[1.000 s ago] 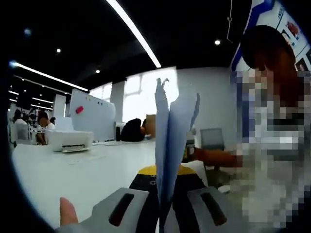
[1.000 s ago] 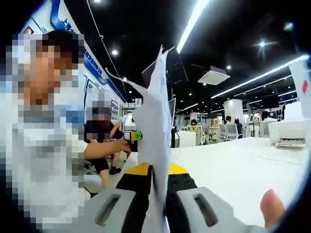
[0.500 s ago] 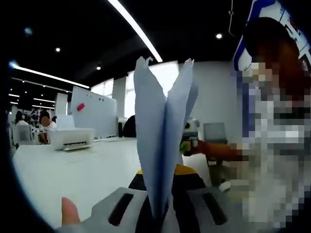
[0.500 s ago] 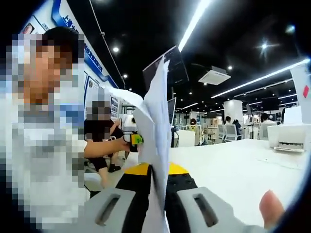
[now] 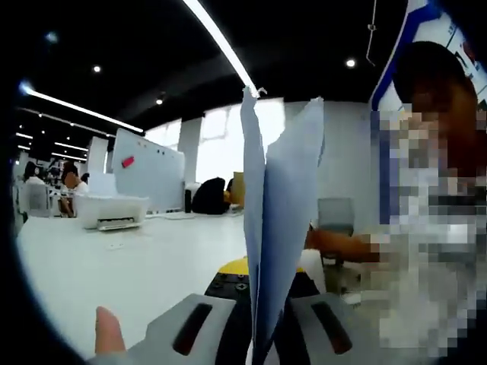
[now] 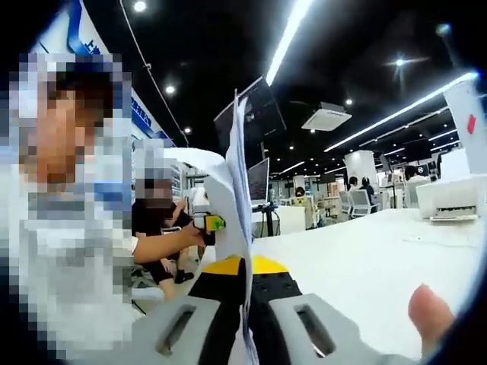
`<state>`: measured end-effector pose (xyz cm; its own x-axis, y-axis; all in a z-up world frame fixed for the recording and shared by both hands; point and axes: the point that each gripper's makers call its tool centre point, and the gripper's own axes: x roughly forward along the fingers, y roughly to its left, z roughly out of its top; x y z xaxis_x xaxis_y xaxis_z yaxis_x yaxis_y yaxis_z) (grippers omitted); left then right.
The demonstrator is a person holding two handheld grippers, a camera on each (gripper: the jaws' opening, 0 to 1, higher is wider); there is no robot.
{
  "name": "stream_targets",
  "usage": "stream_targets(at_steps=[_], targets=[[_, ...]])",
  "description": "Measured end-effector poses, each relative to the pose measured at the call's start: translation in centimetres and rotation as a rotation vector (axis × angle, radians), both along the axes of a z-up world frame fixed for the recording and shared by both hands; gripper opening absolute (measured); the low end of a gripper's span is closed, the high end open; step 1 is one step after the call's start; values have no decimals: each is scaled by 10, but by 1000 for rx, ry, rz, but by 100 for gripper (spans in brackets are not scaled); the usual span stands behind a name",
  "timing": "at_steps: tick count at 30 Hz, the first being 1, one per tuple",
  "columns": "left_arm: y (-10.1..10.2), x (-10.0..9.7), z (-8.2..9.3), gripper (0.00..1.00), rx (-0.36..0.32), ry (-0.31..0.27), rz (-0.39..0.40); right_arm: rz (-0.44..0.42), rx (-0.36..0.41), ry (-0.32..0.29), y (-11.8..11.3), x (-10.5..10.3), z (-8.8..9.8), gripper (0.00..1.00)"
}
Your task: Organize the stack of printing papers by aligning and flattening the scattered papers on the table
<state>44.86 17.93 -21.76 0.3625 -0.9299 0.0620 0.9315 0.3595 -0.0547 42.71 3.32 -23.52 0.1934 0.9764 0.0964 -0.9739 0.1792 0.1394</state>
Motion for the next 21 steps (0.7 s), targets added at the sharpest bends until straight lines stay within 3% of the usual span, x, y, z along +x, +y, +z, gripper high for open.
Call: stream_targets(at_steps=[5, 6, 9, 10, 12, 13, 14, 15, 19, 21], targets=[[5, 12, 5, 8, 38, 33, 47, -73, -40, 79, -5, 14, 3, 0], [7, 15, 5, 7, 22, 70, 63, -84, -45, 84, -7, 16, 3, 0], [8, 22, -3, 7, -50, 227, 78, -124, -30, 226, -8, 23, -2, 0], [9, 29, -12, 6, -64, 310, 114, -145, -34, 284, -8, 28, -7, 0], [8, 39, -31, 6, -21, 372, 147, -197, -61, 385, -9, 38, -21, 0], [8, 48, -37, 6, -34, 430, 186, -211, -75, 441, -8, 42, -27, 0], [7, 51, -37, 6, -58, 458, 185, -226, -58, 451, -8, 46, -27, 0], [7, 55, -39, 6, -79, 527, 193, -256, -58, 480, -9, 49, -30, 0], [4, 74, -53, 7, -11, 531, 242, -336, -138, 387, -9, 64, -41, 0], [5, 75, -66, 8, -3, 615, 260, -343, -164, 402, -9, 67, -49, 0]])
